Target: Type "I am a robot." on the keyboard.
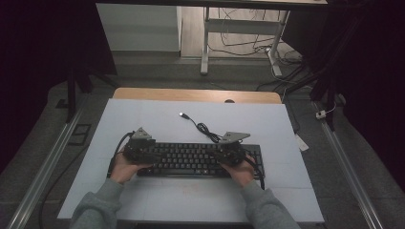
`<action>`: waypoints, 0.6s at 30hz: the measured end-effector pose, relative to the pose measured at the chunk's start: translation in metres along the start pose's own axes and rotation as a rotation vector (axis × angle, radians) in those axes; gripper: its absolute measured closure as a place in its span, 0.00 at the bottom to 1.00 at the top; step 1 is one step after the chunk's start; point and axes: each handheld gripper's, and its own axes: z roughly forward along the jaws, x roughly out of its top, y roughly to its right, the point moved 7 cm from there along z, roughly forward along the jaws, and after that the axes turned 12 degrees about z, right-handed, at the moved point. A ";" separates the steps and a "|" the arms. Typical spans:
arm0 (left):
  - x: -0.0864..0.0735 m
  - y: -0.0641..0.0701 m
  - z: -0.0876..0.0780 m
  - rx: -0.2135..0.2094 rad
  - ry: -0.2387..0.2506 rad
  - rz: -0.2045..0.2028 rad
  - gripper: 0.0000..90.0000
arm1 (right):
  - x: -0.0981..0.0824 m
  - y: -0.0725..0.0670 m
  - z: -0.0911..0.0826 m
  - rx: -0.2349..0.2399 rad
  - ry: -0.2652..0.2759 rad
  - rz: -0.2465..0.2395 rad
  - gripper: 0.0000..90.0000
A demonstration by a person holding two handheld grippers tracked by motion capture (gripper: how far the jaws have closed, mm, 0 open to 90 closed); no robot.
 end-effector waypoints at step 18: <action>0.000 0.002 -0.002 -0.005 0.002 0.004 0.32 | -0.022 0.015 -0.033 -0.007 0.024 0.020 0.85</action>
